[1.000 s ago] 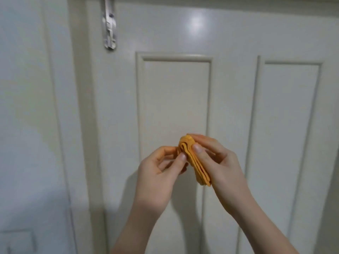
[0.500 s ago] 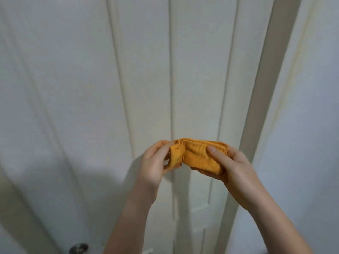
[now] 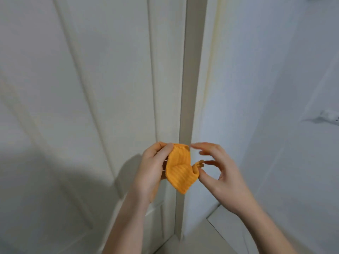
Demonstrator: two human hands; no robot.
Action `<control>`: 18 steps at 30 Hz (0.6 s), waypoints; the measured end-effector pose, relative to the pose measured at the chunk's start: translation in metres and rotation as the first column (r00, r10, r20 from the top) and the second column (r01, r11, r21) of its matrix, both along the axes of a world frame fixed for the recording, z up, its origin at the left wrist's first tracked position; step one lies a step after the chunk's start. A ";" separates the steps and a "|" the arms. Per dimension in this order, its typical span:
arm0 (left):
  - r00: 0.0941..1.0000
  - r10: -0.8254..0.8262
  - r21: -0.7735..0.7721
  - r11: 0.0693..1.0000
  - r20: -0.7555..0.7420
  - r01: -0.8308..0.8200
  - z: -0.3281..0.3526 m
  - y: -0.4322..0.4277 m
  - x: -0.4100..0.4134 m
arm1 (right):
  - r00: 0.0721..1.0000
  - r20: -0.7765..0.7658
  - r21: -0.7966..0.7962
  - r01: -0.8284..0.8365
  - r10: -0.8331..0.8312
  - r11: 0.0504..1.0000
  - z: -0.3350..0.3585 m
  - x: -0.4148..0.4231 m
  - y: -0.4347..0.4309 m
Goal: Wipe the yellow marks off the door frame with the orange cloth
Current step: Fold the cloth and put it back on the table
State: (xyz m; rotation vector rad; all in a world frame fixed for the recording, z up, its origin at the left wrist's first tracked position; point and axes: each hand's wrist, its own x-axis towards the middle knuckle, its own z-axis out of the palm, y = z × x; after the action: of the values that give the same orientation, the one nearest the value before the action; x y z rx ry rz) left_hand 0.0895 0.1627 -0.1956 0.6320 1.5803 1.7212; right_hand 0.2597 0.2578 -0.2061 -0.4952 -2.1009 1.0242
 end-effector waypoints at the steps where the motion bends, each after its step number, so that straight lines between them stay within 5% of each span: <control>1: 1.000 -0.016 -0.015 1.000 0.014 0.016 -0.001 0.007 0.002 | 1.000 -0.024 -0.011 0.008 -0.008 1.000 -0.004 0.002 0.001; 8: 0.996 -0.037 -0.061 0.997 0.082 0.042 0.000 0.046 -0.002 | 0.964 -0.112 0.053 0.247 -0.240 0.968 -0.030 0.007 -0.012; 12: 0.987 -0.122 -0.066 0.989 0.102 0.129 0.002 0.068 -0.006 | 0.902 0.011 0.299 0.409 -0.432 0.862 -0.042 -0.008 -0.016; 18: 0.962 -0.224 -0.050 0.971 0.159 0.234 -0.007 0.098 -0.009 | 0.771 -0.092 0.278 0.628 -0.631 0.727 -0.063 -0.009 -0.010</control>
State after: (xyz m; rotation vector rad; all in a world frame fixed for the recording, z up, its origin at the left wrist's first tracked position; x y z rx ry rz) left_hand 0.0801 0.2609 -0.2029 0.6083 1.3956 1.5007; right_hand 0.2510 0.2481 -0.2690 -0.9747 -1.8254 0.2996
